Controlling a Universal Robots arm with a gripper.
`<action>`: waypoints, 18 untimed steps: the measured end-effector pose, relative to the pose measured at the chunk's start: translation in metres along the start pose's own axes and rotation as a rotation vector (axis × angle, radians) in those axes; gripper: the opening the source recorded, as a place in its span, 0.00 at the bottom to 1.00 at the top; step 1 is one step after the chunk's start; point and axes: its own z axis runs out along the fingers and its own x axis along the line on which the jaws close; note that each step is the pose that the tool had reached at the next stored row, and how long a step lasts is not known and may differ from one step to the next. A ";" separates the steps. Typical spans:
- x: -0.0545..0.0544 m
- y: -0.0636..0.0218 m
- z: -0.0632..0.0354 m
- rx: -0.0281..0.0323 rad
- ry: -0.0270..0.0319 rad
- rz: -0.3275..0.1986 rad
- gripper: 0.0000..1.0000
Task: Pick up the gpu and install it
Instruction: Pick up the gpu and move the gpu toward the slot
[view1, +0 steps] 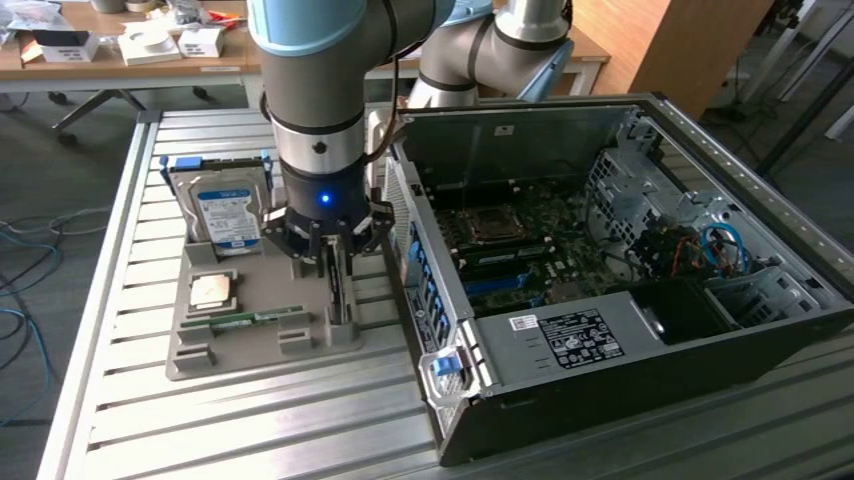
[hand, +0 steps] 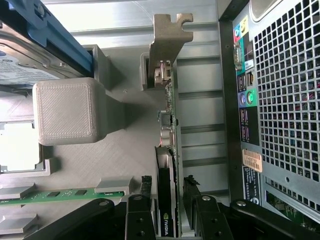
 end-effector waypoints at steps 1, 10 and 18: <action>0.000 0.0000 0.0000 -0.0001 0.0001 0.000 0.39; 0.000 0.0000 0.0000 0.0000 0.0000 0.000 0.27; 0.000 0.0000 0.0001 -0.0008 0.0018 -0.033 0.27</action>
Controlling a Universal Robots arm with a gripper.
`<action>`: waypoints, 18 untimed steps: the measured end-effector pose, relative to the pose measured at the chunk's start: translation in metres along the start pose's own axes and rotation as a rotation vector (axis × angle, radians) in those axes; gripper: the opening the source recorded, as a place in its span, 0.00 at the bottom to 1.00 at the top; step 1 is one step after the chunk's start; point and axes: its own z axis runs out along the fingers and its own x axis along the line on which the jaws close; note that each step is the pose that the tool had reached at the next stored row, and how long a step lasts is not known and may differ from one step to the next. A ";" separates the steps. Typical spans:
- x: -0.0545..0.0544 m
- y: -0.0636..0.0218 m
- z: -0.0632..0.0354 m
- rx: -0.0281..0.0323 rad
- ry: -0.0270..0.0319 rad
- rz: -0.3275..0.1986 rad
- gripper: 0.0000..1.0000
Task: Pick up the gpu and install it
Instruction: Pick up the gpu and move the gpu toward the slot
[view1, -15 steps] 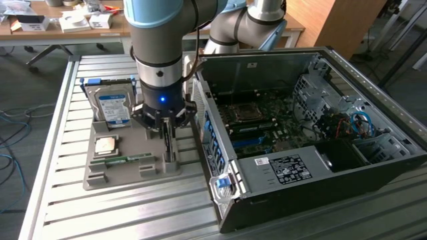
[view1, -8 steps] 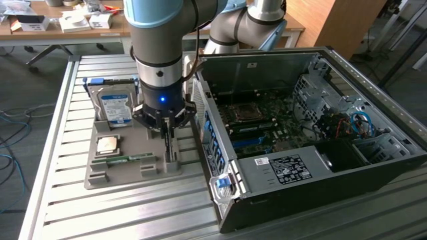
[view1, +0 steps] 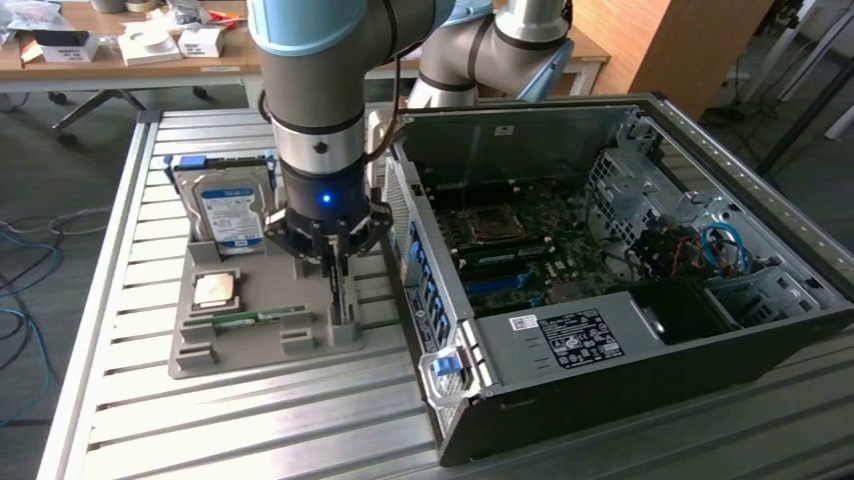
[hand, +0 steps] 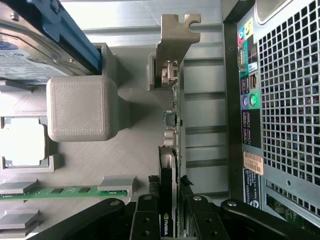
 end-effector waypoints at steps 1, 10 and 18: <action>0.000 0.0000 0.0000 -0.0002 0.0005 -0.012 0.27; 0.000 0.0001 -0.0015 -0.0004 0.0009 -0.017 0.27; -0.001 0.0010 -0.0190 -0.0003 0.0009 -0.017 0.27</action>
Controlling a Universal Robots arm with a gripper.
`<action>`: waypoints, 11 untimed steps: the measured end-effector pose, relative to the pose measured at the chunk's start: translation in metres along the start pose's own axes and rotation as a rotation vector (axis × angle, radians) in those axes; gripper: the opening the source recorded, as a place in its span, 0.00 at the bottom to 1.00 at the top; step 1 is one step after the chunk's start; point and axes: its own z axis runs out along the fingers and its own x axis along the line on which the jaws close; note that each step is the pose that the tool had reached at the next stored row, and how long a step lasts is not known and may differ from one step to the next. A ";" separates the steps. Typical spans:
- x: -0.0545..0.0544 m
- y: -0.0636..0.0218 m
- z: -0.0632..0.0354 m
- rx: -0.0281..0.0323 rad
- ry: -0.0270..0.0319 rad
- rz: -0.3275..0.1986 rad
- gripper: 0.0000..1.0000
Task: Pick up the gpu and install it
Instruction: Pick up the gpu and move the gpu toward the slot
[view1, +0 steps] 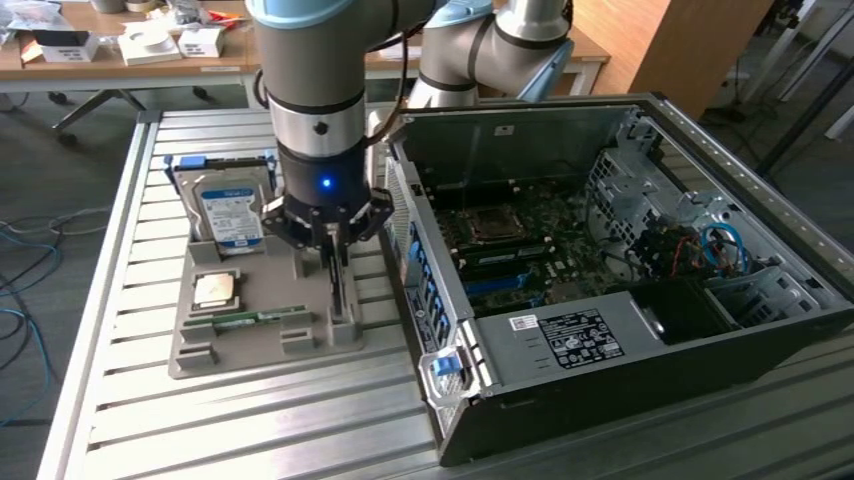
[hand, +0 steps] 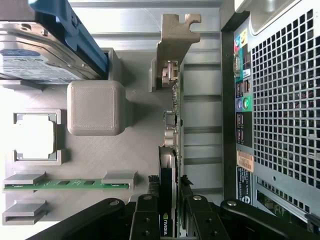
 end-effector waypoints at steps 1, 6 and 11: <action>0.000 0.0001 -0.0026 0.0000 0.0001 0.000 0.27; 0.000 0.0009 -0.0178 -0.0001 0.0000 0.000 0.27; -0.001 0.0020 -0.0384 -0.0001 -0.0001 0.000 0.27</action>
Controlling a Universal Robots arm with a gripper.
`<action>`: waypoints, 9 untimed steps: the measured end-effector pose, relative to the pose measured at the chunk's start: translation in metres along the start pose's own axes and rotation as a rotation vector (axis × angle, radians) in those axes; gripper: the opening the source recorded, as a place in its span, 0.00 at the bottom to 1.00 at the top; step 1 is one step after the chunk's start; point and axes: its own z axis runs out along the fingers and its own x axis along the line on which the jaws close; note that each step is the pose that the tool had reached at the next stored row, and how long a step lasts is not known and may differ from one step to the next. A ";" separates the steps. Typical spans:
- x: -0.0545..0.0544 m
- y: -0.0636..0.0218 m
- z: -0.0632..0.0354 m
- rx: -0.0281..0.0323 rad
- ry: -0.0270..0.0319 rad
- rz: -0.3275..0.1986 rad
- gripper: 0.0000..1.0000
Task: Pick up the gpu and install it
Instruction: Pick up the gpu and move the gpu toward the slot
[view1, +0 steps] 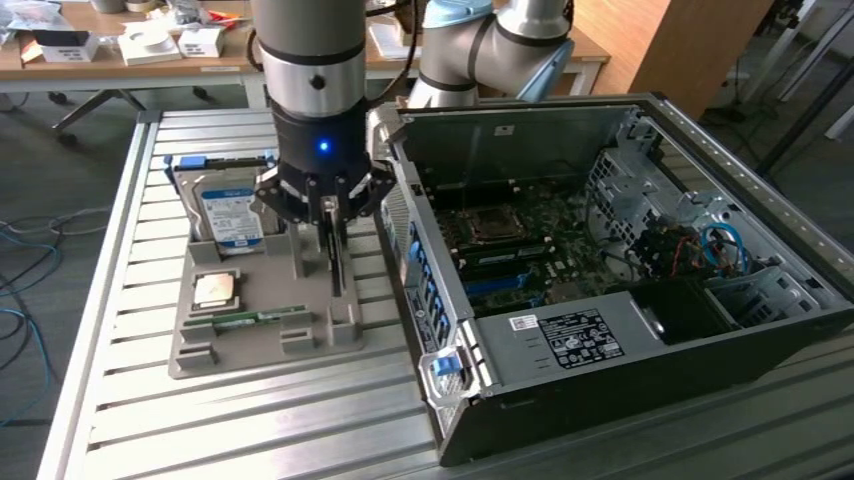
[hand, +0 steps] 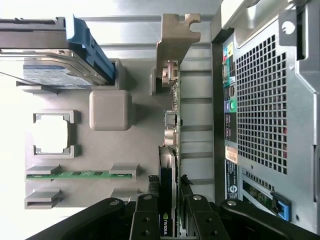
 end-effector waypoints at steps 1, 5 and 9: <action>0.000 0.0002 -0.0044 0.0000 0.0000 0.000 0.27; 0.000 0.0012 -0.0224 0.0000 0.0001 0.000 0.27; -0.001 0.0021 -0.0407 0.0001 0.0001 0.000 0.27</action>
